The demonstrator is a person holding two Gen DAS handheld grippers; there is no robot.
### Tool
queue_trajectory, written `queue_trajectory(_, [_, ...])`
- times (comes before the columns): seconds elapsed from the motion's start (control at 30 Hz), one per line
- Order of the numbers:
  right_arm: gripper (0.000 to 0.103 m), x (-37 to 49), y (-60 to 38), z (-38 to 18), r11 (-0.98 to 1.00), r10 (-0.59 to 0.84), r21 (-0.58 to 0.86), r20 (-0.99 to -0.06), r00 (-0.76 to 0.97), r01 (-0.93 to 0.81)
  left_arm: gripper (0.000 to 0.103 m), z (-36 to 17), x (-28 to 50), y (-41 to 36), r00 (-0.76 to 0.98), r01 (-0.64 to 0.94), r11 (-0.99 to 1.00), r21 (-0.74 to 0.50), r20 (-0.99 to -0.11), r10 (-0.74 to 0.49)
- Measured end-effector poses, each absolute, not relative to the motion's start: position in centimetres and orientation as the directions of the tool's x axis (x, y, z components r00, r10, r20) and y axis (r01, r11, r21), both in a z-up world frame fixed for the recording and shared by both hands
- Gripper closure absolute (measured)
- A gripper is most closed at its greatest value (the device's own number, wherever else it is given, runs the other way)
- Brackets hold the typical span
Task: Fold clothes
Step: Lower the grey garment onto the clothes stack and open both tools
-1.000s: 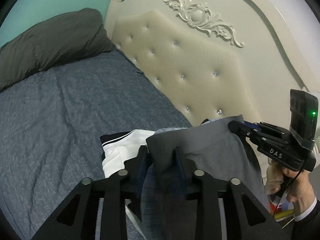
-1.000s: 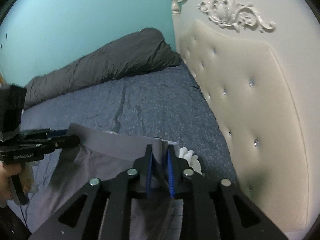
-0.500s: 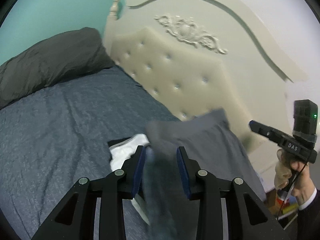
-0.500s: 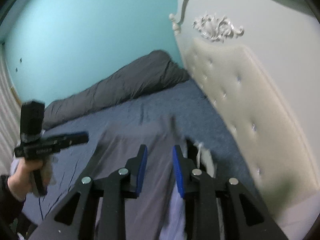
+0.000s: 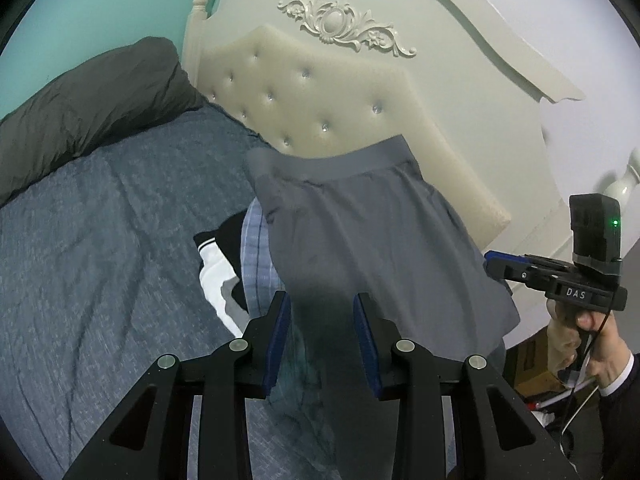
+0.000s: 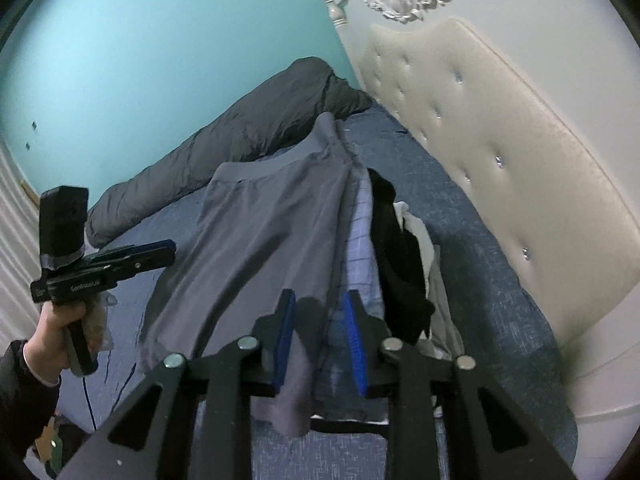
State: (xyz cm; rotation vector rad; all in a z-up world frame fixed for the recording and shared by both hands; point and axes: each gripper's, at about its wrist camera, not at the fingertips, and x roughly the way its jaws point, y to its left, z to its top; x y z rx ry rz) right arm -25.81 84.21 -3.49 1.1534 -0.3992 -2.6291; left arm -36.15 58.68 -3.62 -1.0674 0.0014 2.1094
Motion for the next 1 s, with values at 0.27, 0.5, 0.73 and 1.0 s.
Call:
queue_trajectory(0.27, [0.102,-25.2,84.9,-3.6,-0.928,-0.327,0.36,-0.665,-0.671,0.096,0.067,-5.0,-36.1,58.7,-0.363,-0.615,-0.732,-0.294,-0.719,0.593])
queue_trajectory(0.5, [0.102,-24.9,85.6,-3.1,-0.916,-0.337,0.391,-0.634,-0.696,0.088,0.067,-5.7,-36.4,58.2,-0.364,-0.604,-0.743,-0.289,-0.729,0.579])
queue_trajectory(0.73, [0.102,-24.3,86.5,-3.5,-0.917,-0.317,0.394,-0.637,-0.702,0.056,0.067,-5.7,-36.5,58.2,-0.367,-0.602,-0.746,-0.285,-0.731,0.575])
queue_trajectory(1.0, [0.102,-24.1,86.2,-4.2,-0.928,-0.289,0.37,-0.654,-0.699,0.038,0.067,-6.2,-36.5,58.3,-0.361,-0.597,-0.749,-0.288,-0.737,0.571])
